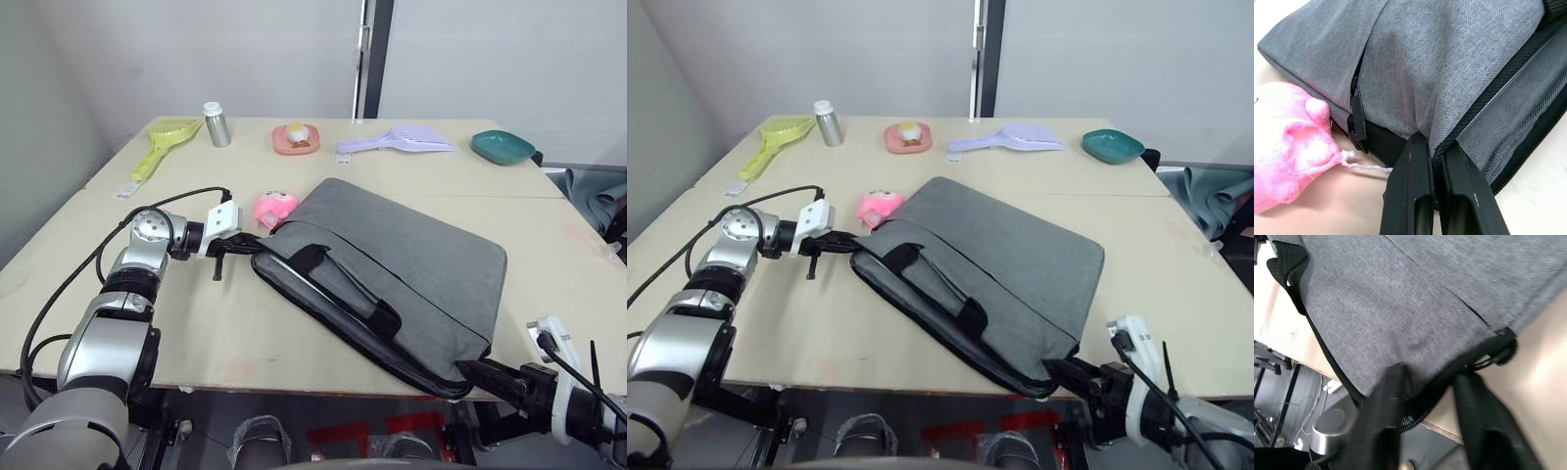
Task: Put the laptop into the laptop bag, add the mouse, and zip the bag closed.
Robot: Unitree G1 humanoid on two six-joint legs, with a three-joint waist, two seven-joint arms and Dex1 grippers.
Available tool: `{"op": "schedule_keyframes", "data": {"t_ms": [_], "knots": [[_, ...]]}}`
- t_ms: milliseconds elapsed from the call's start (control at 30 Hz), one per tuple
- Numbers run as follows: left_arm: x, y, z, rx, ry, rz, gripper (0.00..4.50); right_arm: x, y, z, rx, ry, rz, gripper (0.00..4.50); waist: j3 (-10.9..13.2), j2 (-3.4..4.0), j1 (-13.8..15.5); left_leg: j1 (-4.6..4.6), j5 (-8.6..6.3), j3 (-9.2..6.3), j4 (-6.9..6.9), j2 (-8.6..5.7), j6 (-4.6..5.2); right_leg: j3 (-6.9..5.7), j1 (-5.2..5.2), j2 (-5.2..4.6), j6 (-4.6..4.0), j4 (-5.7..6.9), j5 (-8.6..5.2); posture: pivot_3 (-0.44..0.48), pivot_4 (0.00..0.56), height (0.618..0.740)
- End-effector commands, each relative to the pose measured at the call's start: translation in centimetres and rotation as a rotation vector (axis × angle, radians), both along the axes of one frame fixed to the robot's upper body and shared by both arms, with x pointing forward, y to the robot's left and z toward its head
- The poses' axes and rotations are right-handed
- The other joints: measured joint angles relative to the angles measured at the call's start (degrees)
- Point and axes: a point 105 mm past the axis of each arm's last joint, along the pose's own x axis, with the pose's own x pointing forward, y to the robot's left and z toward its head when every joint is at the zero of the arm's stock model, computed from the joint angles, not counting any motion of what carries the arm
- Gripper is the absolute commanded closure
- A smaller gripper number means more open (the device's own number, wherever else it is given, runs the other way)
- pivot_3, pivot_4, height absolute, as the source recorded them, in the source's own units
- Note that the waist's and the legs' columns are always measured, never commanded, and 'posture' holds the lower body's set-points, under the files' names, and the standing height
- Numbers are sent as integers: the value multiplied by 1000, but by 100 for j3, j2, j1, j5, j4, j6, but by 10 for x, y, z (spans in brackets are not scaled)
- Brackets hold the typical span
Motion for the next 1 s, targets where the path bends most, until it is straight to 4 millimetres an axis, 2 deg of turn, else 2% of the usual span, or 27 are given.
{"op": "schedule_keyframes", "data": {"t_ms": [33,167,333,467,633,767,900,1000], "knots": [[-3,13,18,-15,-54,15,4500,12,-15,6,-54,-37,-11,4485,1,2,-13,1,0,1,0,0,0,0,-1,0,0,1,0,0,150,740],[-14,26,19,13,-33,29,4500,34,-18,15,-112,-78,21,4485,3,4,-55,3,0,4,3,-1,0,1,-1,0,-1,7,1,0,150,740],[-42,47,18,58,4,64,4500,68,3,31,-126,-164,171,4485,5,12,-187,3,0,14,-4,7,-2,3,-17,7,-5,14,-2,0,150,740],[-55,53,19,67,13,103,4500,80,15,31,-131,-175,254,4485,6,13,-144,-4,1,17,-9,8,-5,1,-38,12,-26,33,-15,0,150,740],[-83,63,16,70,28,175,4500,102,24,26,-166,-184,354,4485,7,10,-138,-5,0,23,-9,5,-4,1,-39,9,-29,31,-17,0,150,740],[-105,74,5,103,70,234,4500,105,30,32,-170,-207,440,4485,7,10,-161,0,0,23,-7,13,-5,2,-40,13,-29,40,-17,0,150,740],[-110,75,4,108,72,251,4500,105,31,32,-169,-210,464,4485,7,10,-119,2,0,23,-8,15,-4,2,-40,16,-31,40,-18,0,150,740],[-110,87,-7,96,73,315,4500,88,36,30,-183,-204,554,4485,7,10,-117,3,0,28,-1,12,-3,7,-38,15,-31,41,-18,0,150,740]]}}
